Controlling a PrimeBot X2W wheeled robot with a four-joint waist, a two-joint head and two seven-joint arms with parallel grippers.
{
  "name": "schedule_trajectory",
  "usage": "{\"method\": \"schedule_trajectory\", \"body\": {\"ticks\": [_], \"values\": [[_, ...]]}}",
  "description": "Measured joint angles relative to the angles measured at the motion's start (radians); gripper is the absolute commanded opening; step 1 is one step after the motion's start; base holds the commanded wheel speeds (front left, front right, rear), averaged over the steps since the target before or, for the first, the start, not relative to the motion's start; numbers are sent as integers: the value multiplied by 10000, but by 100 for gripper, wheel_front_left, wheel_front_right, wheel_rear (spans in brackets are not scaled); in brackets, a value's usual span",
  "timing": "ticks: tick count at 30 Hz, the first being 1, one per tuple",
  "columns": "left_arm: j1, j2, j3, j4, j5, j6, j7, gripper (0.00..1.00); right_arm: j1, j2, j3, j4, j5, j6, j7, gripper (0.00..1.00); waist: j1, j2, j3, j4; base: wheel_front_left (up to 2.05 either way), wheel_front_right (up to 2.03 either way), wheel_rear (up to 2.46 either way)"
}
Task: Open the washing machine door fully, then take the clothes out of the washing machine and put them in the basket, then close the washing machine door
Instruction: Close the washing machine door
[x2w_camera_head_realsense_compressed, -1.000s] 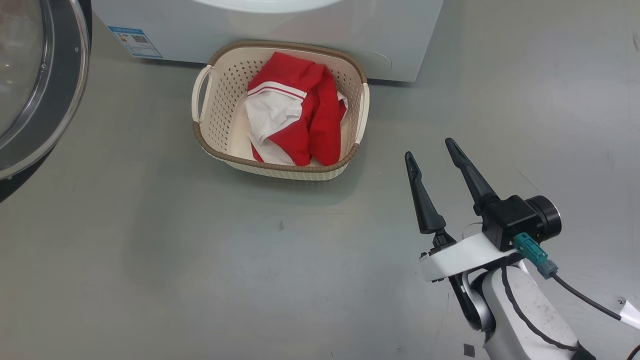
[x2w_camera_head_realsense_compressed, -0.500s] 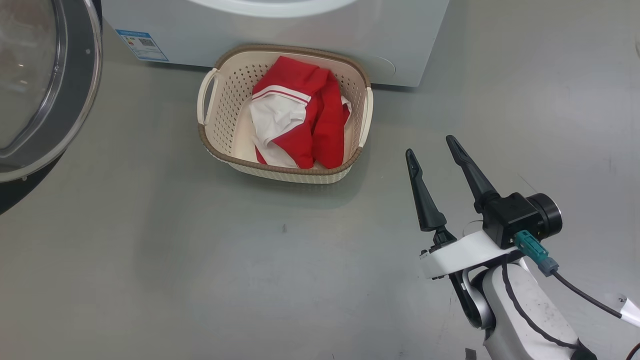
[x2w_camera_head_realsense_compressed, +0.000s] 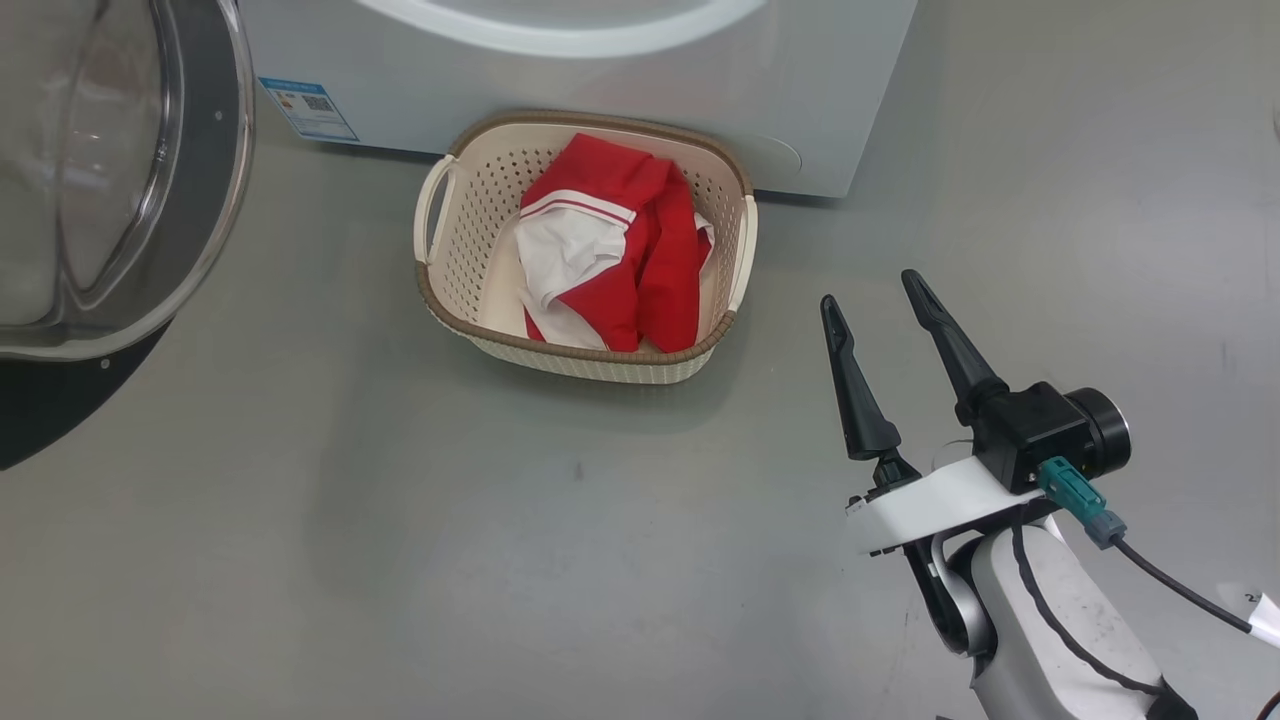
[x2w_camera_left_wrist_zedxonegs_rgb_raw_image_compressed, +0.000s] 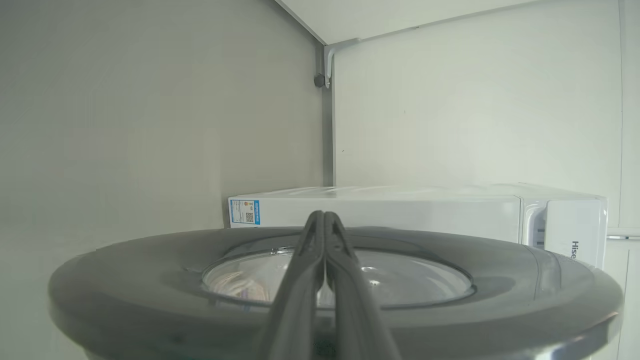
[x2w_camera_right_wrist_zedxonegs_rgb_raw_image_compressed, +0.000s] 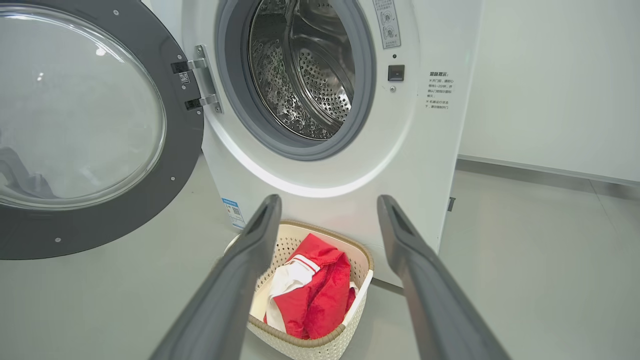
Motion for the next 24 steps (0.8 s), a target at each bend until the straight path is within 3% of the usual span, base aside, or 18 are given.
{"method": "schedule_trajectory", "body": {"ticks": [11, 24], "values": [[-4, -631, -282, 31, -334, -706, 1227, 0, 27, 2, 0, 17, 153, -4, 0, 100, 0, 0, -341, 206, 0, 0, 0], [174, -924, -178, -290, -828, -1093, 2268, 0, 124, 2, 54, 79, 253, -65, 0, 100, 0, 0, -545, 292, 0, 0, 0]]}}
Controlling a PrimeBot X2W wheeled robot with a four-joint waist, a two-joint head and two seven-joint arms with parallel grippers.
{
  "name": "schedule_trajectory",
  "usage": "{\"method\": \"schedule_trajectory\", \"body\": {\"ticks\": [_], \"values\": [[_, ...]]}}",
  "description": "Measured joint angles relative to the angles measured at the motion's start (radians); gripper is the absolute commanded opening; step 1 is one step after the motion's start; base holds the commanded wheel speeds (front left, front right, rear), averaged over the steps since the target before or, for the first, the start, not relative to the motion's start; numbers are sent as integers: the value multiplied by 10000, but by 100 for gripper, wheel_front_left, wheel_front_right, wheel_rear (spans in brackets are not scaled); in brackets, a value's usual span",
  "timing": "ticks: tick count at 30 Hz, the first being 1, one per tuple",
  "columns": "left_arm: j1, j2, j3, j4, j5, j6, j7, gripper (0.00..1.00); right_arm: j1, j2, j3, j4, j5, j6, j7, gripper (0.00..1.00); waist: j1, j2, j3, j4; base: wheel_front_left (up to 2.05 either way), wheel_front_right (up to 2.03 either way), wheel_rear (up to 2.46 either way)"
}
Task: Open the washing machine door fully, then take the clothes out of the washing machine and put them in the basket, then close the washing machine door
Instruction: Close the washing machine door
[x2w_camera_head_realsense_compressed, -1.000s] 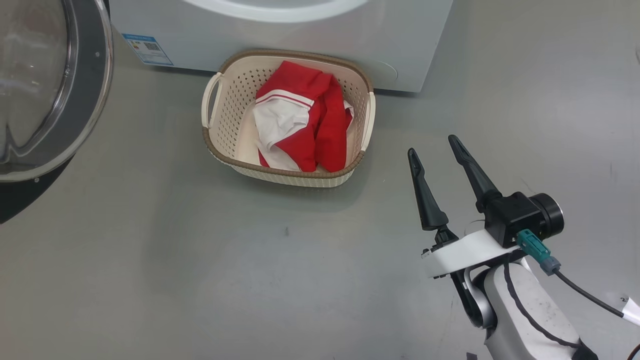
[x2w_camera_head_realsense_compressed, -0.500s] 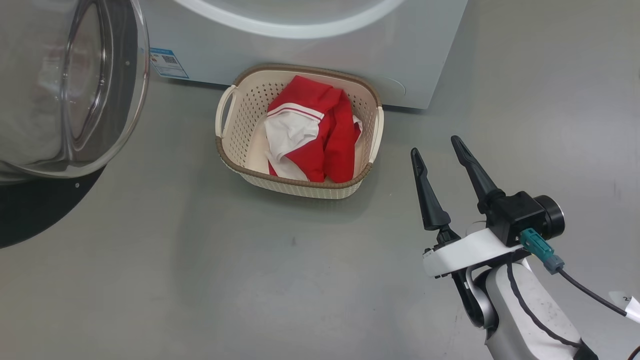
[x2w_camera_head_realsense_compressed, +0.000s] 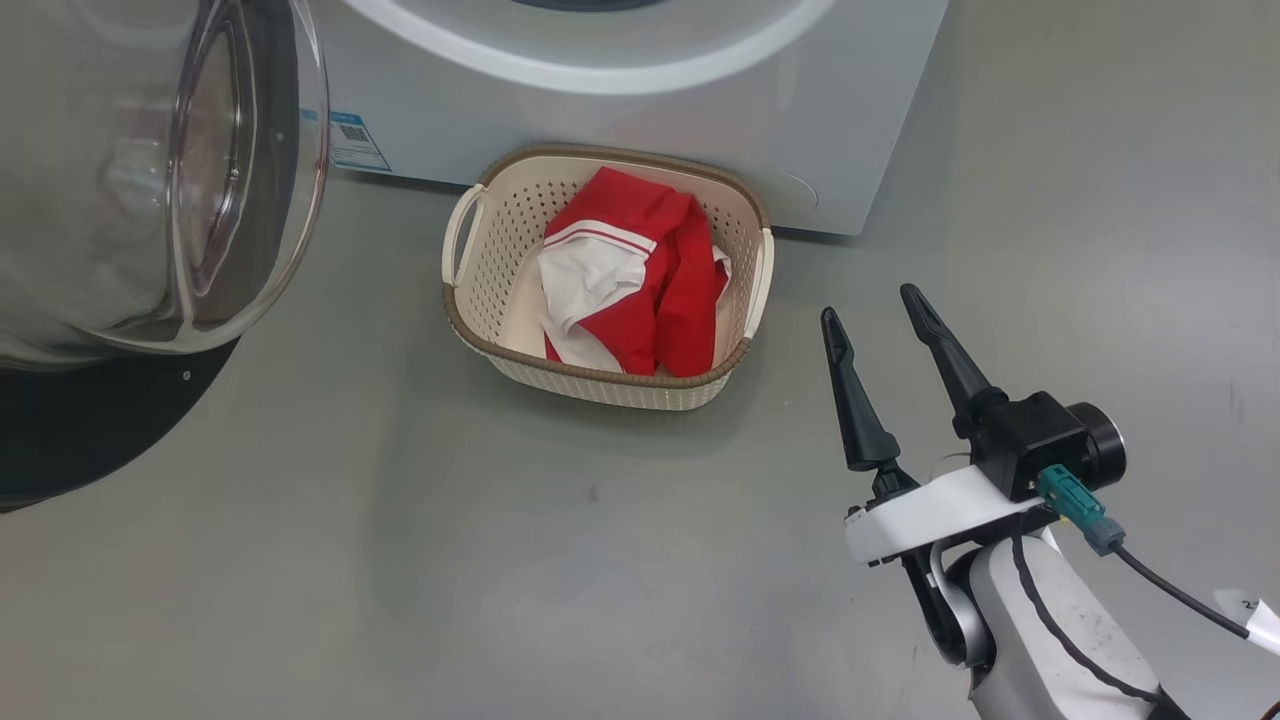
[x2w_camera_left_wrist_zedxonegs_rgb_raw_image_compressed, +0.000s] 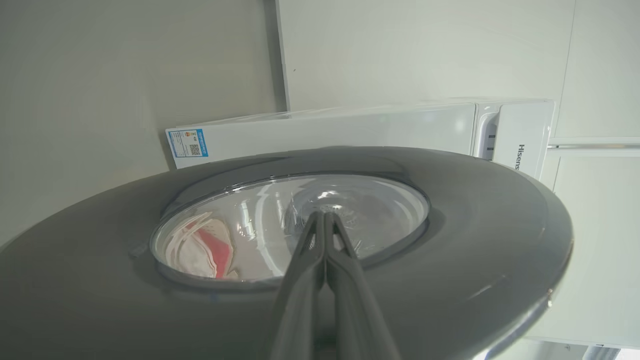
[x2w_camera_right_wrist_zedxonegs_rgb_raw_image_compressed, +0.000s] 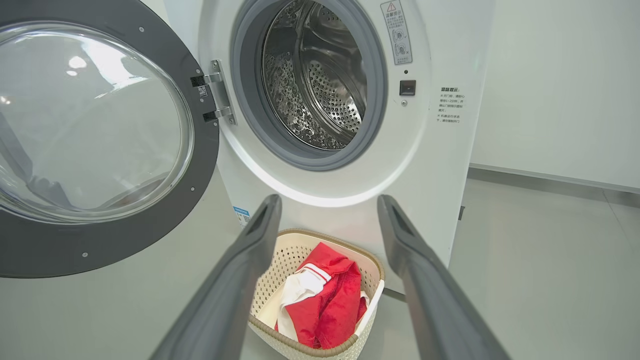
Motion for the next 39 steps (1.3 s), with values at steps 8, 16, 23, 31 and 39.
{"method": "schedule_trajectory", "body": {"ticks": [8, 16, 23, 31, 39], "values": [[328, -679, -244, -520, -157, -140, 859, 0, 87, 2, -4, 10, 73, -8, 0, 100, 0, 0, -83, -36, 0, 0, 0], [658, -1521, -723, -1267, -374, -221, 1557, 0, 118, 4, -2, 15, 92, -8, 0, 100, 0, 0, -196, -67, 0, 0, 0], [870, -2359, -855, -1831, -489, -230, 1745, 0, 188, 4, 25, 21, 188, -8, 0, 100, 0, 0, -302, -78, 0, 0, 0], [1362, -3227, -1039, -2727, -562, -305, 1758, 0, 287, 6, 59, 29, 261, -8, 0, 100, 0, 0, -464, -169, 0, 0, 0], [1878, -3847, -1277, -3607, -560, -307, 1845, 0, 297, 8, 71, 23, 349, -56, 0, 100, 0, 0, -559, -256, 0, 0, 0]]}}
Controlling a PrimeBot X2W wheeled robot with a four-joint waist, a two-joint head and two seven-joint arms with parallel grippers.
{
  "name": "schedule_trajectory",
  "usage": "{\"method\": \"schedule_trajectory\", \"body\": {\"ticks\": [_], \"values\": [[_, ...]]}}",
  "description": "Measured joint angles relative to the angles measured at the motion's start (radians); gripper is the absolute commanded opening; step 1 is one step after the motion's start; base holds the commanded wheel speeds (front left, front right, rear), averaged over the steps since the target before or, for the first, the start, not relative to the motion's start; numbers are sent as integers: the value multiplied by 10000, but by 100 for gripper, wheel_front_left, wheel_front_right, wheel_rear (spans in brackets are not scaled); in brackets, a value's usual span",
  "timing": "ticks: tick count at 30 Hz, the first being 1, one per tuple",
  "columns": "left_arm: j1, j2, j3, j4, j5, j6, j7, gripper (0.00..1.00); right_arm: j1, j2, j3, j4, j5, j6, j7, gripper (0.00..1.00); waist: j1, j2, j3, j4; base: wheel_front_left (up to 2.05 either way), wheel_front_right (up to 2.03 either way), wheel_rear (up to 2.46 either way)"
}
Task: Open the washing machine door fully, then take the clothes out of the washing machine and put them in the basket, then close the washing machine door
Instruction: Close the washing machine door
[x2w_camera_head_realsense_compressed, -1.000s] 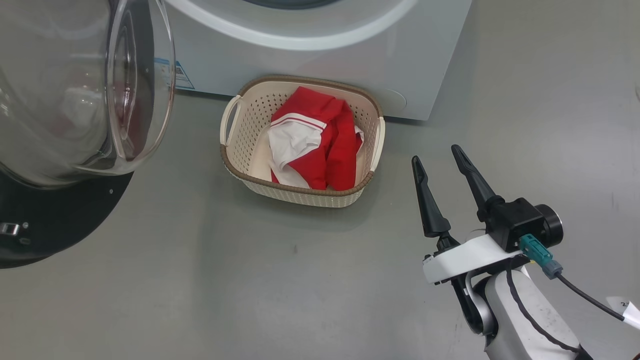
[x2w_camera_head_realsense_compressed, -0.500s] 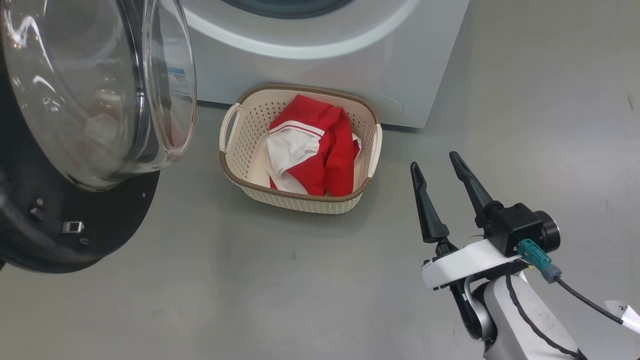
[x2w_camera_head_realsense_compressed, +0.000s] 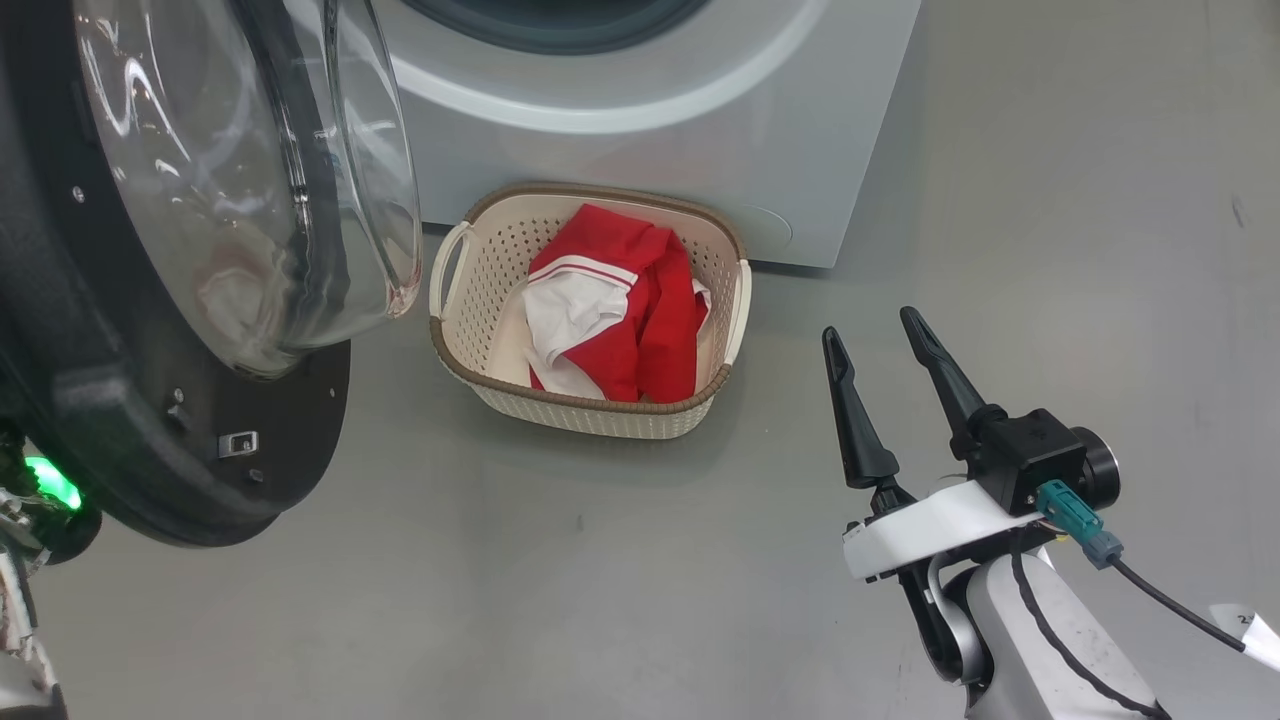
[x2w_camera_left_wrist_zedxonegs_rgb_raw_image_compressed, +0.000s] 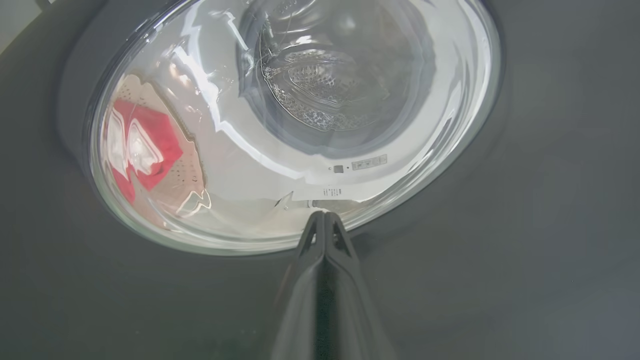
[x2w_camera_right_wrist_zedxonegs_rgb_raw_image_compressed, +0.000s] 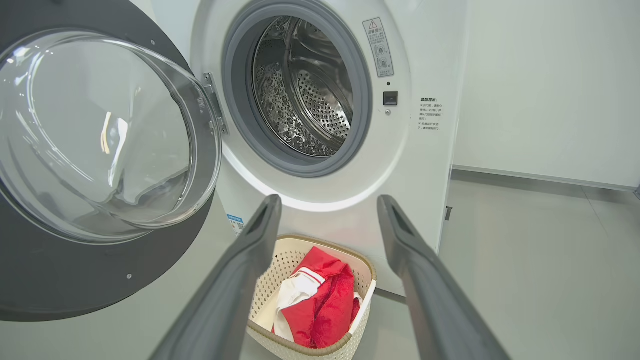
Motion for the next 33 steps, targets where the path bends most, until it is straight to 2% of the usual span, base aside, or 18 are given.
{"method": "schedule_trajectory", "body": {"ticks": [6, 12, 18, 26, 29, 33], "values": [[336, -339, -142, -671, 8, 0, 48, 0, 33, 0, 4, -6, 17, -40, 0, 100, 0, 0, -7, -11, 0, 0, 0], [543, -430, -35, -1569, 286, 0, -591, 0, 47, 0, 0, -38, 38, -42, 0, 100, 0, 0, 4, 12, 0, 0, 0], [991, -364, -186, -2763, 1108, -2, -1379, 0, 188, 6, -138, -36, 42, -52, 0, 100, 0, 0, -105, 110, 0, 0, 0], [2376, 673, -1202, -5340, 3478, -2, -3028, 0, 200, 12, -221, -88, 46, -54, 0, 100, 0, 0, -187, 265, 0, 0, 0], [3074, 871, -1739, -5971, 4297, -4, -3887, 0, 203, 13, -240, -96, 46, -54, 0, 100, 0, 0, -196, 332, 0, 0, 0], [4125, 1473, -2324, -6558, 5313, -8, -5101, 0, 203, 21, -150, -96, 46, -50, 0, 100, 0, 0, -199, 363, 0, 0, 0]]}}
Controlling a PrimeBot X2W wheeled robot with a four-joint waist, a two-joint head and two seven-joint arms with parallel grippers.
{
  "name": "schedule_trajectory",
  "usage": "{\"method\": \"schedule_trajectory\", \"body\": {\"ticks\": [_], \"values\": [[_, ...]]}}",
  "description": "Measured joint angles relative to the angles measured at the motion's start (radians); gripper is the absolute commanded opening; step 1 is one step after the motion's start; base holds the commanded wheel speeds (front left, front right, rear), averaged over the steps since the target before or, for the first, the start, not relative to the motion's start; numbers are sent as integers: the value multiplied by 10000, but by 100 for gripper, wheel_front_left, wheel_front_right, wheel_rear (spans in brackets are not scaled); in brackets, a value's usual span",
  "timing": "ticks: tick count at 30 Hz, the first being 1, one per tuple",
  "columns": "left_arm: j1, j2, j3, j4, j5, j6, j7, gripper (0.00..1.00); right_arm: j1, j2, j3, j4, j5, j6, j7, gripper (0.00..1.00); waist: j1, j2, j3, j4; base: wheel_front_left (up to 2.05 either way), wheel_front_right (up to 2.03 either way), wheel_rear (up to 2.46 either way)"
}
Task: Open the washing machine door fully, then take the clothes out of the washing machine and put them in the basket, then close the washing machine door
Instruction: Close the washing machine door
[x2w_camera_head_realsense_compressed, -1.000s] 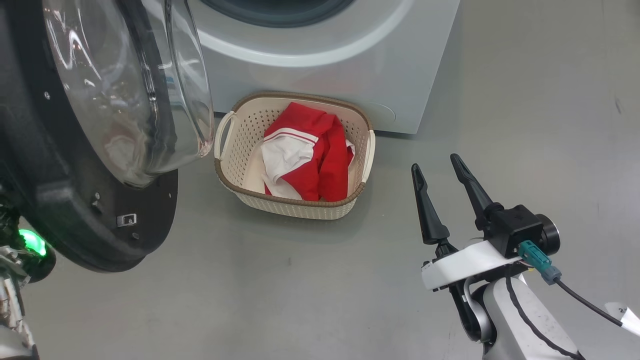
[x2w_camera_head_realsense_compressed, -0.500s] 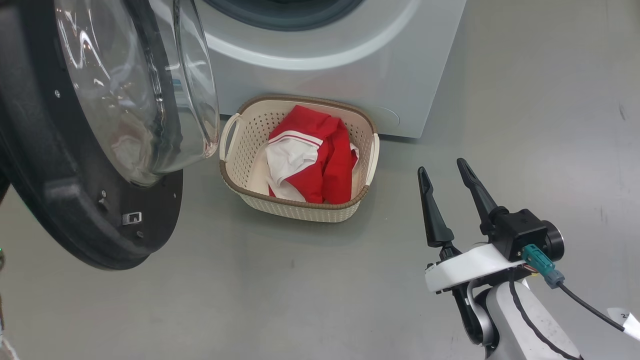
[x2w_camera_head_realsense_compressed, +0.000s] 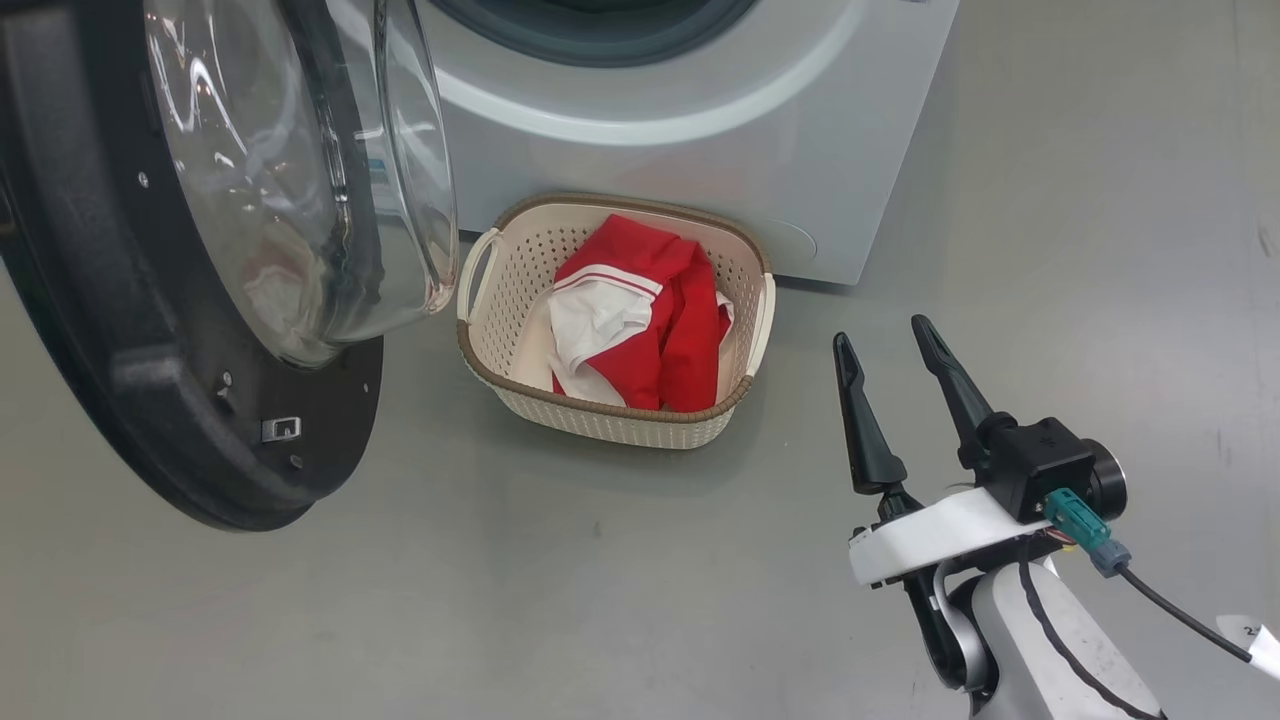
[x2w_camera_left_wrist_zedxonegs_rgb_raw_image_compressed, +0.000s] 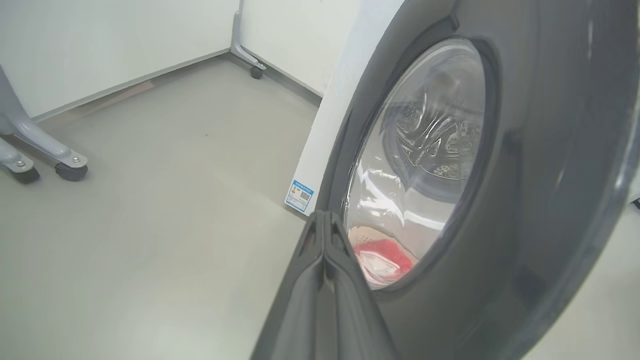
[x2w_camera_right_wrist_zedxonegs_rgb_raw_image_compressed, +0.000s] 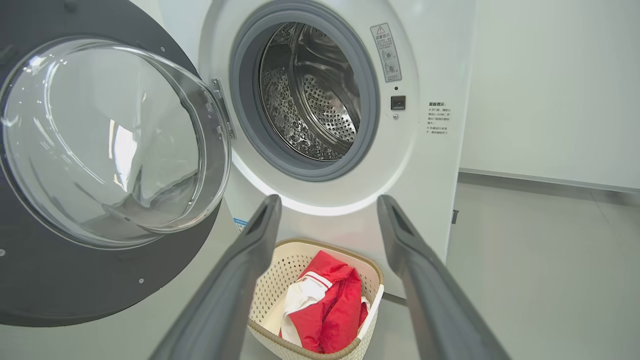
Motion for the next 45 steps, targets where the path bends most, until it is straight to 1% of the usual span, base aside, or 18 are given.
{"method": "schedule_trajectory", "body": {"ticks": [3, 9, 17, 22, 26, 33, 34, 35, 36, 45], "values": [[570, -19, -554, -40, 497, -2, -947, 0, 0, 0, -50, 2, 0, 2, 0, 100, 0, 0, -27, 29, 0, 0, 0], [1666, -69, -1126, 117, 1189, -4, -2713, 0, 12, 2, -58, 2, 0, 10, 0, 100, 0, 0, -89, 90, 0, 0, 0], [2257, -73, -1722, 813, 1712, -6, -4640, 0, 103, 2, -48, 8, 0, 15, 0, 100, 0, 0, -146, 165, 0, 0, 0], [2547, 56, -2057, 1195, 2027, -6, -5687, 0, 160, 2, -31, 17, 2, 25, 0, 100, 0, 0, -200, 183, 0, 0, 0], [2652, 75, -2102, 1528, 2318, -6, -6537, 0, 182, 2, -33, 19, 15, 25, 0, 100, 0, 0, -255, 173, 0, 0, 0], [2822, 77, -2452, 2230, 2468, -8, -7469, 0, 196, 4, -35, 27, 31, 25, 0, 100, 0, 0, -349, 138, 0, 0, 0], [2826, 73, -2451, 2299, 2500, -8, -7634, 32, 197, 4, -36, 27, 31, 27, 0, 100, 0, 0, -361, 134, 0, 0, 0], [2826, 73, -2431, 2337, 2606, -8, -7835, 74, 198, 4, -36, 31, 31, 27, 0, 100, 0, 0, -370, 131, 0, 0, 0], [2826, 73, -2431, 2337, 2606, -8, -7835, 100, 198, 4, -36, 31, 31, 27, 0, 100, 0, 0, -370, 131, 0, 0, 0], [2824, 134, -2546, 3001, 3120, -38, -8481, 100, 208, 6, -35, 42, 38, 27, 0, 100, 0, 0, -410, 114, 0, 0, 0]]}}
